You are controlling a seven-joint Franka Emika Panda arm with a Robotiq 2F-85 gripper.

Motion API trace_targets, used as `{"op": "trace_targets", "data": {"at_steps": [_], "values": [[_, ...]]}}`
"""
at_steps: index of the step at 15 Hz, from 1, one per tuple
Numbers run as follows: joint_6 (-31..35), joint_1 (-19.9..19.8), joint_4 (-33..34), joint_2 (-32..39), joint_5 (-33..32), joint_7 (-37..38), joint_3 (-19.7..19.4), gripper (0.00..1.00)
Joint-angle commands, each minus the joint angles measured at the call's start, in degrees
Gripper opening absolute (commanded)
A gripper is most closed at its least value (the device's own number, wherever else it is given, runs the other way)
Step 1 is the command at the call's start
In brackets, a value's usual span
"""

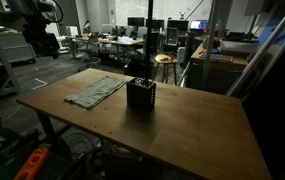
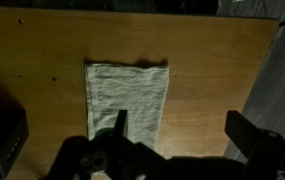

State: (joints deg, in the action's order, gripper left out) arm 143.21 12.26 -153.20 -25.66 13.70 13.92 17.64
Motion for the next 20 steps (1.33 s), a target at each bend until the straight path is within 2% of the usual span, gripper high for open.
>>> {"op": "trace_targets", "data": {"at_steps": [1, 8, 20], "values": [[6.2, -1.6, 5.0, 7.3, -5.5, -2.1, -1.2, 1.00], [13.7, -5.0, 17.7, 23.9, -15.1, -3.0, -4.2, 1.00], [14.7, -1.7, 41.0, 51.4, -16.5, -9.2, -8.4, 1.00]]}}
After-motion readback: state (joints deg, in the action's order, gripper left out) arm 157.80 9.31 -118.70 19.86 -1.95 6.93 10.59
